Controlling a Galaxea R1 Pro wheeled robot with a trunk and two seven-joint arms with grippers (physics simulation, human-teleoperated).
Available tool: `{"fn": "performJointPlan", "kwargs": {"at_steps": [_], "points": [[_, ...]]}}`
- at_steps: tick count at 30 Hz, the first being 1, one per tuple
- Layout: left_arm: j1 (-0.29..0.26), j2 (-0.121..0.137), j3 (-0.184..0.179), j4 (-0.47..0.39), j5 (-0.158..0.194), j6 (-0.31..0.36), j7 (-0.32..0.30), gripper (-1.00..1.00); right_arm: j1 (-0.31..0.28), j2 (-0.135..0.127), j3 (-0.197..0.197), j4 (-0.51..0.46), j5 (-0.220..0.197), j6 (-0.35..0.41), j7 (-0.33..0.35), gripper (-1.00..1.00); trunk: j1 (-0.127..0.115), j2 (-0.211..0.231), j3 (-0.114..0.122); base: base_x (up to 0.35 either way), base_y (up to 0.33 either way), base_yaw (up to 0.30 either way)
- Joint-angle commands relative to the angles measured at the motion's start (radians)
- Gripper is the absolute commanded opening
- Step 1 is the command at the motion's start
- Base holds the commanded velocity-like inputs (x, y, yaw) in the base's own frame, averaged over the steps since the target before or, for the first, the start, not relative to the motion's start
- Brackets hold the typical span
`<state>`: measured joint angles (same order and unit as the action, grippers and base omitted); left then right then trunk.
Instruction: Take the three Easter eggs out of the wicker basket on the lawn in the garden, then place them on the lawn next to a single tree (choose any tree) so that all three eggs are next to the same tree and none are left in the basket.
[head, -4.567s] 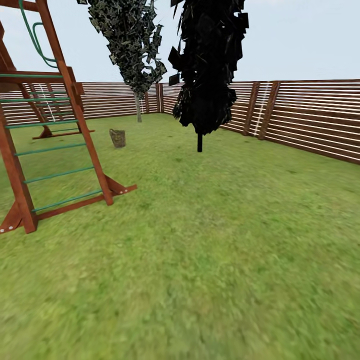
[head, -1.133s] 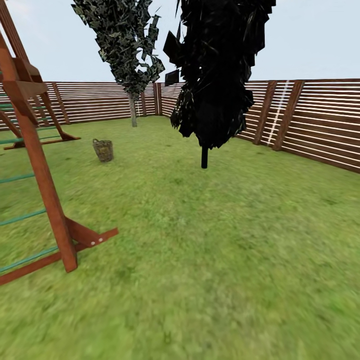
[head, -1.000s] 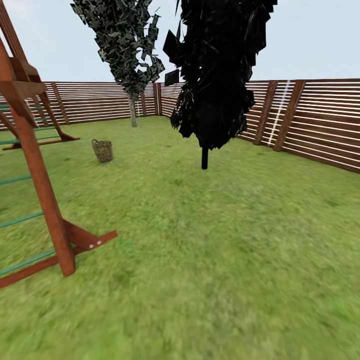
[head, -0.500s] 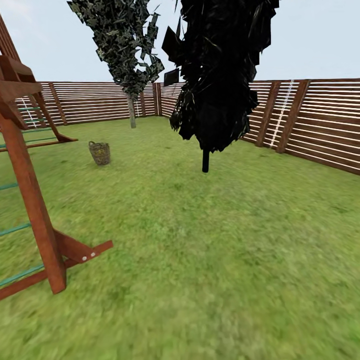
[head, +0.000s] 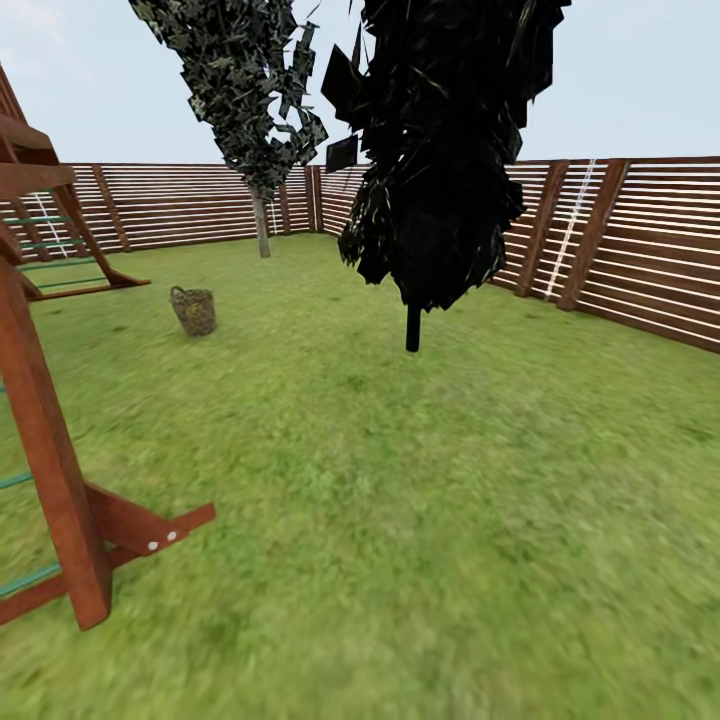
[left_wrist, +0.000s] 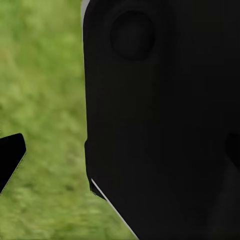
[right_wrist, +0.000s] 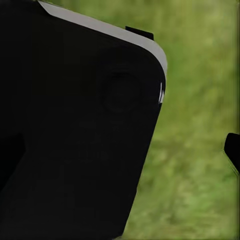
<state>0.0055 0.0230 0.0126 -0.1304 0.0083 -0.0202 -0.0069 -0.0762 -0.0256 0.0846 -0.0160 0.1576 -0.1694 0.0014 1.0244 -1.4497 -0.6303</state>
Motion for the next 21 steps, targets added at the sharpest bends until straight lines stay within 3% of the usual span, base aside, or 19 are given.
{"fn": "performJointPlan", "kwargs": {"at_steps": [1, 21], "points": [[0.001, 0.000, 0.001, -0.002, 0.001, -0.001, -0.001, 1.00, -0.001, 0.000, 0.007, 0.001, 0.000, -0.003, 0.000, 1.00, 0.001, 0.000, -0.001, 0.340, 0.000, 0.000], [0.001, -0.001, 0.001, -0.002, 0.001, -0.001, -0.001, 1.00, -0.001, 0.002, 0.007, 0.001, 0.000, -0.003, 0.000, 1.00, 0.001, 0.000, -0.001, 0.340, 0.000, 0.000]]}}
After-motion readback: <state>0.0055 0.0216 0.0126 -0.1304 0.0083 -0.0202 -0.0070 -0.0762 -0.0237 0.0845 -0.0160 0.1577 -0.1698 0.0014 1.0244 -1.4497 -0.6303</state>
